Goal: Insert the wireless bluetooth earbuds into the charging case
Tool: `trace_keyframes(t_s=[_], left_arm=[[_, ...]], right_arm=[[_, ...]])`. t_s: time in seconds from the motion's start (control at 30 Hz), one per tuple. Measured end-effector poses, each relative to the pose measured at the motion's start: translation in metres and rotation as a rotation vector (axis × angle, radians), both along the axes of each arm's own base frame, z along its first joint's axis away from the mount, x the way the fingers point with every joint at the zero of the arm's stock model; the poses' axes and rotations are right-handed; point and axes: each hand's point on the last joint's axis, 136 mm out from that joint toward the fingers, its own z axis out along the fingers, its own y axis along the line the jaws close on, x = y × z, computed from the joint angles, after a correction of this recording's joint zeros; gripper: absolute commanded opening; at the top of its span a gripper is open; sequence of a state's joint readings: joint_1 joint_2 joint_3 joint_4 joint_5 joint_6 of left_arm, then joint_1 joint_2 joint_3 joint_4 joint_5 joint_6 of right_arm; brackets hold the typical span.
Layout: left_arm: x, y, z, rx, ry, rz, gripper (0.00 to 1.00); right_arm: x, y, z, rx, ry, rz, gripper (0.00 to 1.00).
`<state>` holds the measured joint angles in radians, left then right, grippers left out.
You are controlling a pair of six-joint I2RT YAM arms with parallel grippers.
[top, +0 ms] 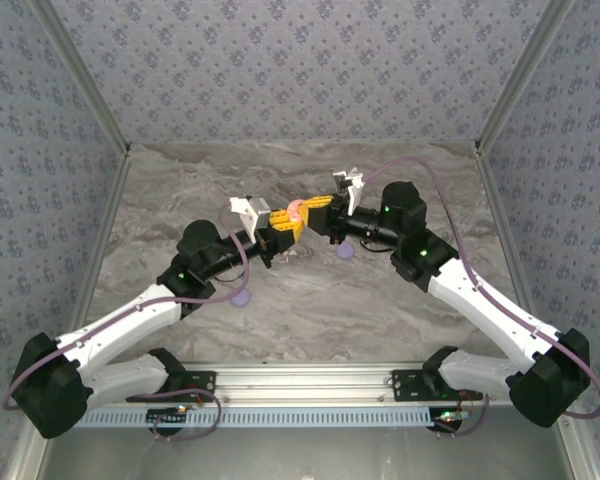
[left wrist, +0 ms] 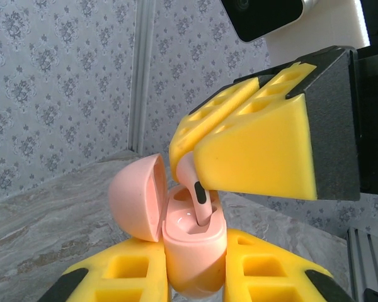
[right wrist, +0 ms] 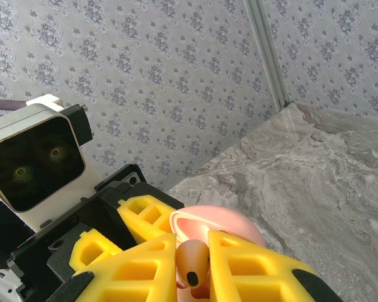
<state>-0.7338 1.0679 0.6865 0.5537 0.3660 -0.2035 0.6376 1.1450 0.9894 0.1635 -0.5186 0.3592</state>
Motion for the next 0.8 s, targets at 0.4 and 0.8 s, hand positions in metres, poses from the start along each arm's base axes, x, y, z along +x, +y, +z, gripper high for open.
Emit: trace_keyframes(t_s=[0.4, 0.8], left_arm=[[0.0, 0.0, 0.0, 0.0, 0.0, 0.0, 0.0], [0.0, 0.0, 0.0, 0.001, 0.0, 0.0, 0.0]], right_arm=[[0.0, 0.0, 0.004, 0.004, -0.007, -0.003, 0.18], [0.004, -0.002, 0.012, 0.014, -0.023, -0.024, 0.17]])
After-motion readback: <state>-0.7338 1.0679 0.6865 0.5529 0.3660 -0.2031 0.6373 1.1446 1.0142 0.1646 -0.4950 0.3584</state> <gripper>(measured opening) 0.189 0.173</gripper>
